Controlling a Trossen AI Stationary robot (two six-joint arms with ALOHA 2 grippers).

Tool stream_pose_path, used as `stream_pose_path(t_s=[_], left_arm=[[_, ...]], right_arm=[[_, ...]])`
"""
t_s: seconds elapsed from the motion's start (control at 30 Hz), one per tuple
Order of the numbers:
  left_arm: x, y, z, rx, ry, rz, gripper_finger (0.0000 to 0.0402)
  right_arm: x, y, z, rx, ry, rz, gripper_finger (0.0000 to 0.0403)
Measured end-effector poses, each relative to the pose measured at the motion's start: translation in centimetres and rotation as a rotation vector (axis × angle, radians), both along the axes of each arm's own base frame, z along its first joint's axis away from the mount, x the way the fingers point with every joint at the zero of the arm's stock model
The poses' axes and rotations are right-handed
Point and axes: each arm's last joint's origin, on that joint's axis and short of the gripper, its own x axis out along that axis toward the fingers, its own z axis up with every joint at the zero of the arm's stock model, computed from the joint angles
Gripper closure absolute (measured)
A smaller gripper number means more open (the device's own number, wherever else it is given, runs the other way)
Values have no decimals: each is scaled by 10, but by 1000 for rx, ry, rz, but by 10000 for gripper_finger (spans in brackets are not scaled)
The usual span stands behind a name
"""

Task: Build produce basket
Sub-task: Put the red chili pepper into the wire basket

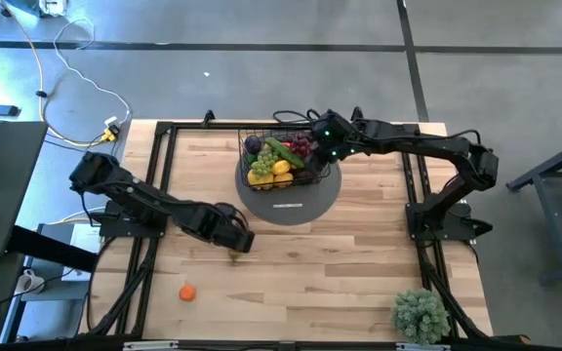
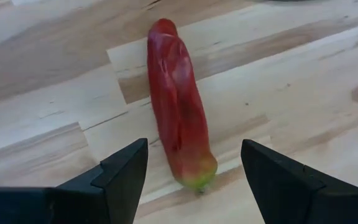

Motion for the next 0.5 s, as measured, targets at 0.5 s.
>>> stream_pose_path(t_s=[0.5], left_arm=[[22,5,-46,-8,89,78,154]], right_arm=[[0,3,-1,-56,42,15,247]])
